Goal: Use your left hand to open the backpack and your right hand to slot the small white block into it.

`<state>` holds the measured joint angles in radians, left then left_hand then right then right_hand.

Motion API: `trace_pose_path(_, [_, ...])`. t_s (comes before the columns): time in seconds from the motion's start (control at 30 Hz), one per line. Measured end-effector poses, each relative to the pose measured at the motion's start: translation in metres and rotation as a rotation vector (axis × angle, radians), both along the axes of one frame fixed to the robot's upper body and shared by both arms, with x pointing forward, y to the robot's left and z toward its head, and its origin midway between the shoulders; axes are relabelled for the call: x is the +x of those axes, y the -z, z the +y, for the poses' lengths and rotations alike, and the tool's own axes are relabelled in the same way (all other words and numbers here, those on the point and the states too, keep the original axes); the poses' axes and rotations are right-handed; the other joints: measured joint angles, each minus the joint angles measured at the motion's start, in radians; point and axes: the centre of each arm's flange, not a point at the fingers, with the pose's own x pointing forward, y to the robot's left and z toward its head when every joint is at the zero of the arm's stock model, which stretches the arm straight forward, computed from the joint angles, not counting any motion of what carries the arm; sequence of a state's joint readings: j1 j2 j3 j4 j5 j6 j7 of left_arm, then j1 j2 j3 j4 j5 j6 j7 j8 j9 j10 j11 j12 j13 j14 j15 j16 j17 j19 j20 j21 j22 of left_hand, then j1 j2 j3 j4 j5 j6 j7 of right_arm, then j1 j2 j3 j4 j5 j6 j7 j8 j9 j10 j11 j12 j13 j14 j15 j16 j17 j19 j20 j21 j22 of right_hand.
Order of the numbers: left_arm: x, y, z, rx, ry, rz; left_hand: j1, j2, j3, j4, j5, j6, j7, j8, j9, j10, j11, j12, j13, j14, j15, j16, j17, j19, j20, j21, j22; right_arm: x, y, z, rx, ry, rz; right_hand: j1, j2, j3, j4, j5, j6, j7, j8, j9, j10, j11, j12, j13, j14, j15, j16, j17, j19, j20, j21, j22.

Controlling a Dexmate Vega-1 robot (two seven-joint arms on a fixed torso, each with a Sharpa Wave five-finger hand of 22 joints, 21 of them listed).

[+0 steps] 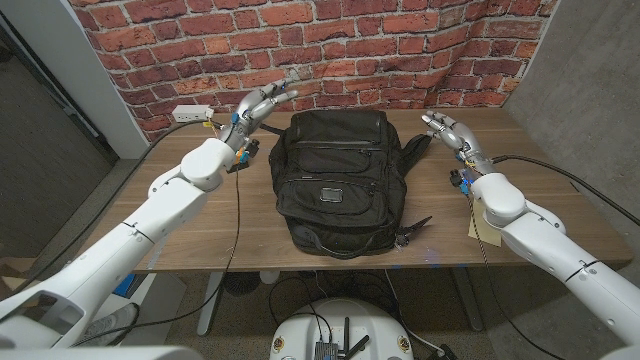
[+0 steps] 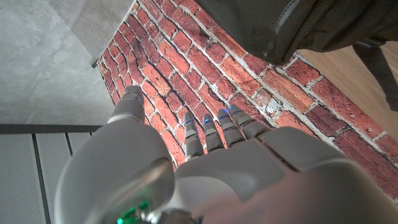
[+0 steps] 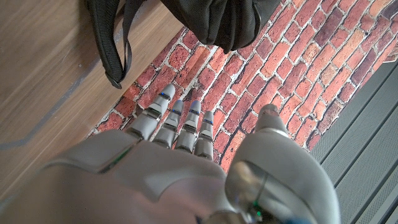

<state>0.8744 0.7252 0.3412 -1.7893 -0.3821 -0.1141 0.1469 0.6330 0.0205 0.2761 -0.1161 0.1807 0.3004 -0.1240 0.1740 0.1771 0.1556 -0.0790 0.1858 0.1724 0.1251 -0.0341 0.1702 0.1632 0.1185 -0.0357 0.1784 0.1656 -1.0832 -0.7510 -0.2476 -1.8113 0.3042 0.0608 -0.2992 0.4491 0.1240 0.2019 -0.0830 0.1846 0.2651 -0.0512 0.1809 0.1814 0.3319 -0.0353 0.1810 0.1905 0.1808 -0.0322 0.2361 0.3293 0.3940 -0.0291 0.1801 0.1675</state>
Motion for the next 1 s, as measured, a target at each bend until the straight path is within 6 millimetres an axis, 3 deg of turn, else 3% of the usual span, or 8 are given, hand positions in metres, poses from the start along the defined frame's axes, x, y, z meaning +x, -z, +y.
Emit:
trace_pose_path(0.43, [0.011,0.020,0.026,-0.111,-0.049,-0.033,-0.037,0.025,-0.009,0.009,0.000,-0.039,-0.008,-0.004,0.000,-0.008,0.008,0.000,0.000,-0.013,-0.005,0.000,0.000,0.000,0.000,0.000,0.000,0.010,0.003,0.009,0.056,-0.027,-0.004,-0.035,0.007,-0.008,0.008,-0.004,-0.031,-0.004,-0.004,0.000,-0.026,-0.004,0.000,0.000,-0.019,-0.005,-0.014,0.000,-0.026,-0.007,0.000,0.000])
trace_pose_path(0.77, [0.018,0.031,0.039,-0.165,-0.059,-0.026,-0.090,0.050,-0.016,0.028,-0.004,-0.091,0.009,-0.004,0.000,-0.026,0.026,0.000,0.000,-0.029,0.007,0.000,0.002,-0.019,-0.003,0.000,0.000,0.019,0.007,0.014,0.110,-0.067,-0.014,-0.057,0.010,-0.012,0.020,-0.007,-0.045,-0.010,-0.004,0.000,-0.042,-0.005,0.000,-0.005,-0.029,-0.004,-0.016,-0.005,-0.042,-0.007,0.000,0.000])
trace_pose_path(1.0, [0.025,0.040,0.045,-0.193,-0.062,-0.019,-0.115,0.067,-0.015,0.038,-0.004,-0.119,0.008,-0.008,-0.005,-0.031,0.031,0.000,0.000,-0.034,0.013,0.000,0.002,-0.022,0.000,0.000,0.000,0.023,0.012,0.016,0.147,-0.091,-0.009,-0.087,0.007,-0.017,0.031,-0.007,-0.074,0.000,-0.004,-0.005,-0.065,-0.004,-0.004,-0.005,-0.064,-0.004,-0.029,-0.007,-0.082,-0.006,-0.008,0.000])
